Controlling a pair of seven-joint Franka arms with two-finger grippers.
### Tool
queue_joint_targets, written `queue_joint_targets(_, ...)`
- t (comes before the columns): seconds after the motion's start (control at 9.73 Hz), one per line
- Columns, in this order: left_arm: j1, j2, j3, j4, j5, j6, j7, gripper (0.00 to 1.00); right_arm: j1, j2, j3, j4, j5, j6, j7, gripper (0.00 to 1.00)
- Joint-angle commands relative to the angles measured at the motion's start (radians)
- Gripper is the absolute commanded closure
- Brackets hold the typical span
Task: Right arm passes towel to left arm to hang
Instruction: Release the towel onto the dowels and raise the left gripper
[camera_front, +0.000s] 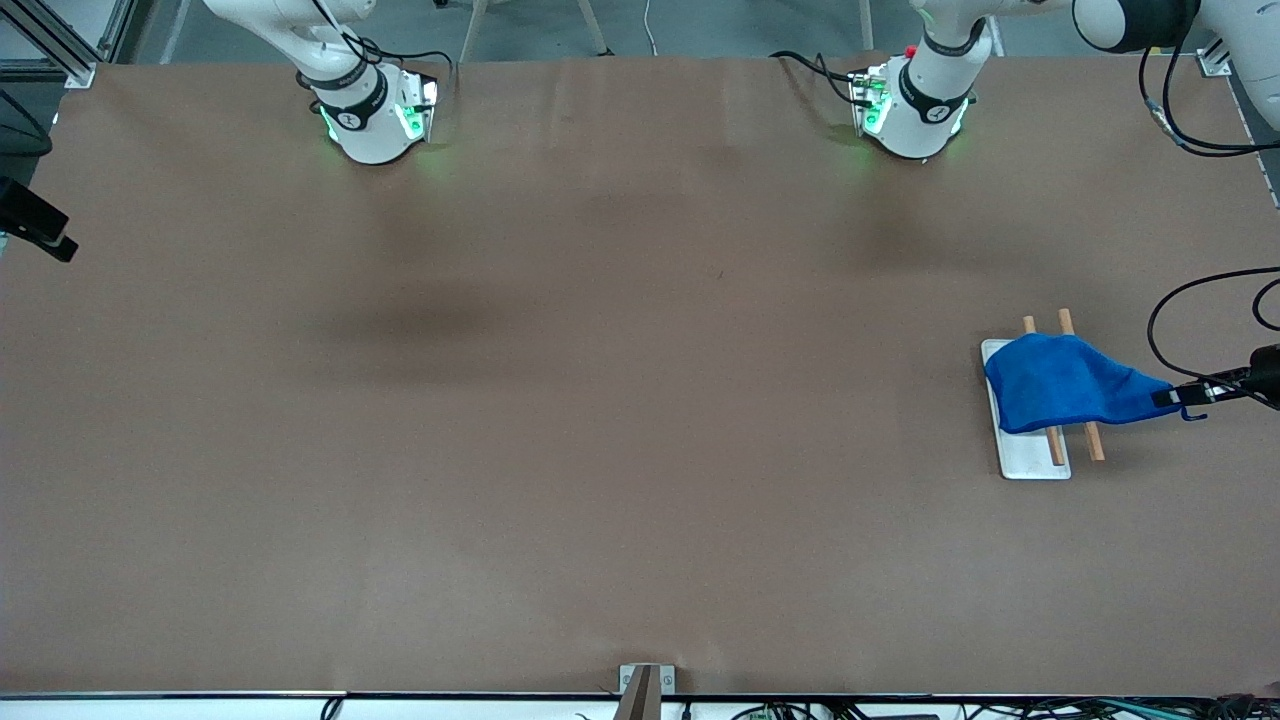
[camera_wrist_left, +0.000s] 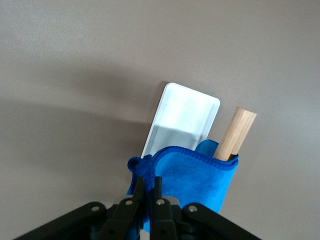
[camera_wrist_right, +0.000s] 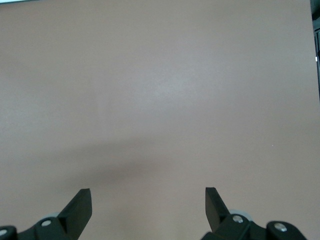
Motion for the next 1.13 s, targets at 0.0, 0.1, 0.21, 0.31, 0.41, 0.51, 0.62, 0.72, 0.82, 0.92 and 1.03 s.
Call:
queue_joint_targets(0.0,-0.002,0.024,0.005,0.015,-0.023,0.025,0.019,0.0,0.002,0.014,-0.008,0.021,0.028,0.011,0.006,0.0)
queue_joint_targets(0.1,-0.002,0.003,-0.006,0.015,-0.015,0.026,0.018,0.0,-0.001,0.014,-0.013,0.023,0.059,0.008,0.008,0.0)
queue_joint_targets(0.21,0.006,-0.019,-0.023,0.016,-0.004,0.028,0.019,0.0,-0.01,0.014,-0.023,0.023,0.079,0.006,0.005,0.0)
queue_joint_targets(0.31,0.009,-0.051,-0.04,0.016,0.046,0.028,0.019,0.0,-0.011,0.015,-0.034,0.023,0.08,0.003,0.002,0.0)
queue_joint_targets(0.41,0.009,-0.106,-0.096,0.016,0.131,0.04,0.018,0.0,-0.01,0.014,-0.053,0.018,0.08,0.0,-0.011,0.0)
queue_joint_targets(0.51,0.015,-0.187,-0.168,0.009,0.249,0.078,0.012,0.0,-0.011,0.014,-0.062,0.017,0.079,-0.002,-0.012,0.0)
queue_joint_targets(0.62,0.029,-0.245,-0.257,0.006,0.352,0.083,0.002,0.0,-0.01,0.014,-0.068,0.014,0.08,-0.002,-0.012,0.0)
queue_joint_targets(0.72,0.042,-0.31,-0.332,0.001,0.447,0.083,0.001,0.0,-0.005,0.014,-0.068,0.015,0.08,0.0,-0.012,0.0)
queue_joint_targets(0.82,0.042,-0.365,-0.397,-0.008,0.52,0.08,-0.022,0.0,-0.01,0.014,-0.07,0.015,0.079,0.0,-0.012,0.0)
queue_joint_targets(0.92,0.044,-0.428,-0.472,-0.031,0.593,0.072,-0.094,0.0,-0.014,0.014,-0.068,0.015,0.08,0.0,-0.012,0.0)
queue_joint_targets(1.03,0.046,-0.515,-0.539,-0.084,0.652,0.072,-0.163,0.0,-0.043,0.015,-0.059,0.015,0.08,0.001,-0.012,0.0)
